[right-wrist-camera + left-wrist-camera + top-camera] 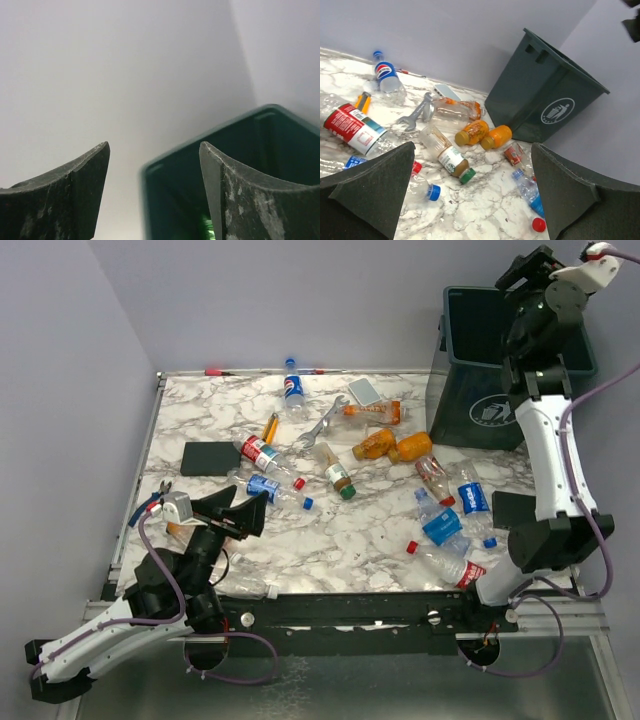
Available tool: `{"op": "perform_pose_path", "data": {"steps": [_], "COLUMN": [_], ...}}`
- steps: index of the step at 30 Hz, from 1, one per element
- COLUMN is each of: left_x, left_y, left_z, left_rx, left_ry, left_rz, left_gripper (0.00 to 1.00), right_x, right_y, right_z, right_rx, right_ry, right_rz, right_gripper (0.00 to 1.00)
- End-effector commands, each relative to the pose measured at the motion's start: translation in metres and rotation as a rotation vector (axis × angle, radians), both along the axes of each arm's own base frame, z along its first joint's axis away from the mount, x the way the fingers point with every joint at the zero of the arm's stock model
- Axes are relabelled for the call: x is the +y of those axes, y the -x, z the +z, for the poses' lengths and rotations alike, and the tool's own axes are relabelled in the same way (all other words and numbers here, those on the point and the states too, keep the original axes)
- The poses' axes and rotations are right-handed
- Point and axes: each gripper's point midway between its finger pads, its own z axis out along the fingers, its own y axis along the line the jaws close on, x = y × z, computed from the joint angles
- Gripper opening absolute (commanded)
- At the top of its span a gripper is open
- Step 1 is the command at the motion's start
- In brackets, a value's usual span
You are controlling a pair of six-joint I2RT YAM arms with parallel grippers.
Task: Put the plastic bottles in the bin
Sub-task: Place the plastic bottle in the trash bin, then pick up the plastic bottle at the center of the board.
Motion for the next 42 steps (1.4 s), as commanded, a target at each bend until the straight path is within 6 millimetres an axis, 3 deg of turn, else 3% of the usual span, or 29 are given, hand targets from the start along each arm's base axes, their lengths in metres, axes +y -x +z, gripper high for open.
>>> {"op": "perform_pose_path", "data": {"steps": [1,3,6,10,13,18,21,24,30,34,38,42], "left_x": [0.023,0.036,0.051,0.043,0.032,0.003,-0.015,-0.029,-0.051,-0.052,-0.051,-0.056], "left_y": [-0.011,-0.016,-0.021,-0.021,-0.023,-0.028,-0.033,-0.041,-0.049,-0.052,-0.057,-0.075], "left_z": [-0.016,-0.028,-0.051,-0.068,-0.078,-0.099,-0.110,-0.110,-0.120,-0.152,-0.179,-0.183], "left_rx": [0.087,0.151,0.253,0.316,0.351,0.422,0.464,0.488,0.485,0.590,0.695,0.732], "left_ry": [0.015,0.018,0.006,-0.022,-0.038,-0.224,-0.449,-0.661,-1.083,-1.348,-1.393,-1.275], "left_rz": [0.139,0.226,0.343,0.339,0.320,0.269,0.241,0.233,0.109,-0.033,-0.135,-0.072], "left_gripper": [0.99,0.99,0.99,0.99,0.99,0.99,0.99,0.99,0.99,0.99,0.99,0.99], "right_x": [0.070,0.109,0.169,0.235,0.274,0.290,0.289,0.281,0.272,0.260,0.252,0.247], "right_y": [0.078,0.105,0.153,0.198,0.221,0.247,0.258,0.264,0.277,0.285,0.293,0.299], "right_z": [0.076,0.067,0.027,-0.064,-0.150,-0.272,-0.325,-0.363,-0.385,-0.384,-0.377,-0.370], "right_rx": [-0.194,-0.186,-0.147,0.033,0.260,0.550,0.684,0.774,0.806,0.809,0.798,0.774], "right_ry": [-0.057,-0.059,-0.057,-0.086,-0.091,-0.195,-0.249,-0.279,-0.294,-0.260,-0.242,-0.237], "right_rz": [0.414,0.631,0.948,1.238,1.340,1.358,1.335,1.282,1.257,1.228,1.217,1.213], "right_gripper": [0.73,0.72,0.72,0.72,0.71,0.70,0.70,0.69,0.69,0.69,0.70,0.70]}}
